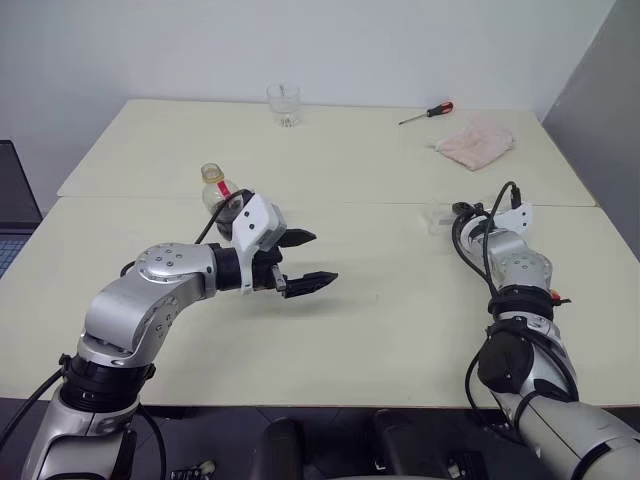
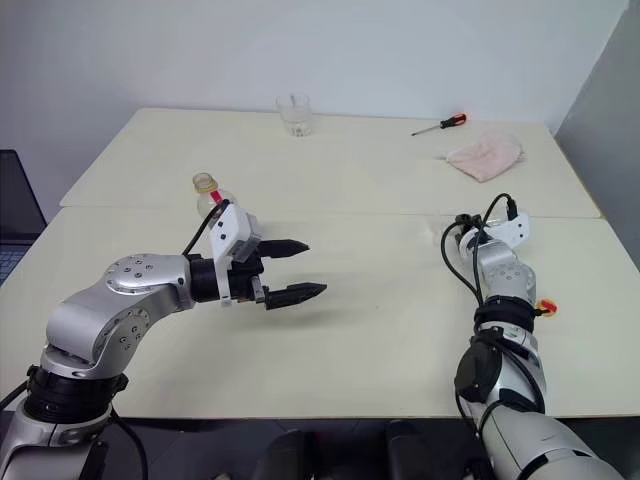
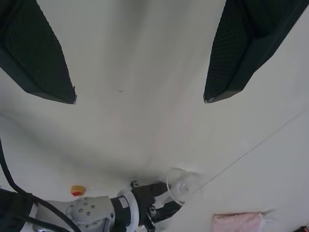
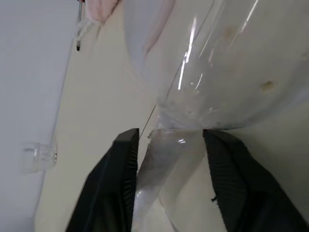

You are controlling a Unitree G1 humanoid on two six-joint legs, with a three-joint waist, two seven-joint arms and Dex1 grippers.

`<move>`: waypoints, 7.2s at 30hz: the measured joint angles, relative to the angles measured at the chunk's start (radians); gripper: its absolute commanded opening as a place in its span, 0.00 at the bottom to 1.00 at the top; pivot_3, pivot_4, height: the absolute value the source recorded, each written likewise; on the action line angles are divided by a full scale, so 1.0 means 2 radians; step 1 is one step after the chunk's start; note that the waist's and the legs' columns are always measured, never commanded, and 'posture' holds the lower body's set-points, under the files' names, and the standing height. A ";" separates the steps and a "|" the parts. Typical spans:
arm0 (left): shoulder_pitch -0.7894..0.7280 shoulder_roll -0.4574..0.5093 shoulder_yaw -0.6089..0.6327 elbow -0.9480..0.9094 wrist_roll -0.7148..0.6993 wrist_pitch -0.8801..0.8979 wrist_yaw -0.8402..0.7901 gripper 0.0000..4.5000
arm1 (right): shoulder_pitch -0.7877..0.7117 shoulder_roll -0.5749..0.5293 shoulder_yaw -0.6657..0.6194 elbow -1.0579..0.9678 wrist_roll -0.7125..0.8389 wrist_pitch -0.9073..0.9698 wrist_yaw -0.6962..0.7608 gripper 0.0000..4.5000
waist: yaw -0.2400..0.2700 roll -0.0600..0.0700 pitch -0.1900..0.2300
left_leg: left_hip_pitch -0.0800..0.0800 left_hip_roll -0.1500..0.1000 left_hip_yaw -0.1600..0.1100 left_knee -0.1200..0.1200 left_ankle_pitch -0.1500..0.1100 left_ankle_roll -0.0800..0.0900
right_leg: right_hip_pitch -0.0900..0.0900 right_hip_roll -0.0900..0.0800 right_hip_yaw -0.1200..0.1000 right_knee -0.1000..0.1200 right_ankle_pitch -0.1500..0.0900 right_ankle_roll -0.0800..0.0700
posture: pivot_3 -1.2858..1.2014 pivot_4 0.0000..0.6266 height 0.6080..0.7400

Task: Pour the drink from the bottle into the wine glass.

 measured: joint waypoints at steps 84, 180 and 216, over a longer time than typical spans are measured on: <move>0.185 0.020 0.105 -0.020 -0.054 0.000 0.022 1.00 | 0.169 0.045 0.456 -0.234 -0.366 -0.129 0.286 0.04 | 0.001 -0.004 -0.001 | 0.001 0.001 -0.001 0.000 0.000 0.000 | 0.000 0.000 0.000 0.001 0.000 -0.003 | 0.52 0.24 1.00; -0.134 -0.132 0.092 0.562 0.205 -0.404 0.108 0.33 | 0.107 -0.340 0.306 -0.654 0.029 0.333 0.420 1.00 | 0.015 -0.004 -0.001 | -0.001 0.000 0.000 0.001 0.000 0.000 | 0.000 -0.001 -0.002 0.000 0.000 -0.003 | 0.52 0.24 1.00; -0.452 -0.125 -0.088 0.798 0.446 -0.690 0.100 0.28 | 0.496 -0.207 0.168 -0.837 -0.029 0.105 0.287 1.00 | 0.015 -0.005 0.000 | -0.001 0.000 0.000 0.002 0.000 0.000 | 0.000 0.000 -0.002 0.000 -0.002 0.000 | 0.52 0.24 1.00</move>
